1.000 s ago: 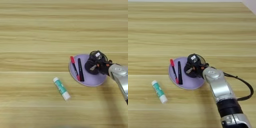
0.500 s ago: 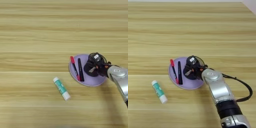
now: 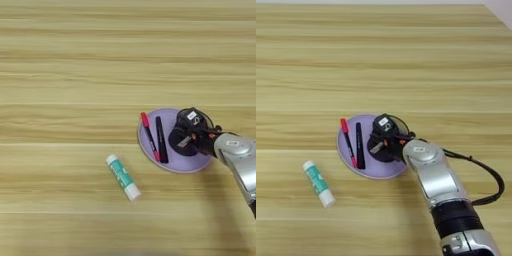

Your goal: Move the objects on the table

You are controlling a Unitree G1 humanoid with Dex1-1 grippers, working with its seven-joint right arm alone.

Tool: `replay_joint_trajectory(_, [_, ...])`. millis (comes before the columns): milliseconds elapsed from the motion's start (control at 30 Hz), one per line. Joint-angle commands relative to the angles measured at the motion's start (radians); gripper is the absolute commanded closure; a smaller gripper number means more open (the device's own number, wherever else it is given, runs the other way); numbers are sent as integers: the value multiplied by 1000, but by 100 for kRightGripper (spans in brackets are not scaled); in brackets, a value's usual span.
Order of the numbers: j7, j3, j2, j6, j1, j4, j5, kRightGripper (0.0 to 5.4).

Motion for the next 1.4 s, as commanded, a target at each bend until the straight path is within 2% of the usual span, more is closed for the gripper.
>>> replay_joint_trajectory(33, [-12,-14,-22,-44,-50,-34,-6,451])
replay_joint_trajectory(500, [-12,-19,-22,-47,-44,-46,-11,304])
replay_joint_trajectory(1167, [-8,-46,-34,-35,-37,-95,-3,13])
replay_joint_trajectory(1400, [-8,-54,-33,-26,-29,-120,-1,3])
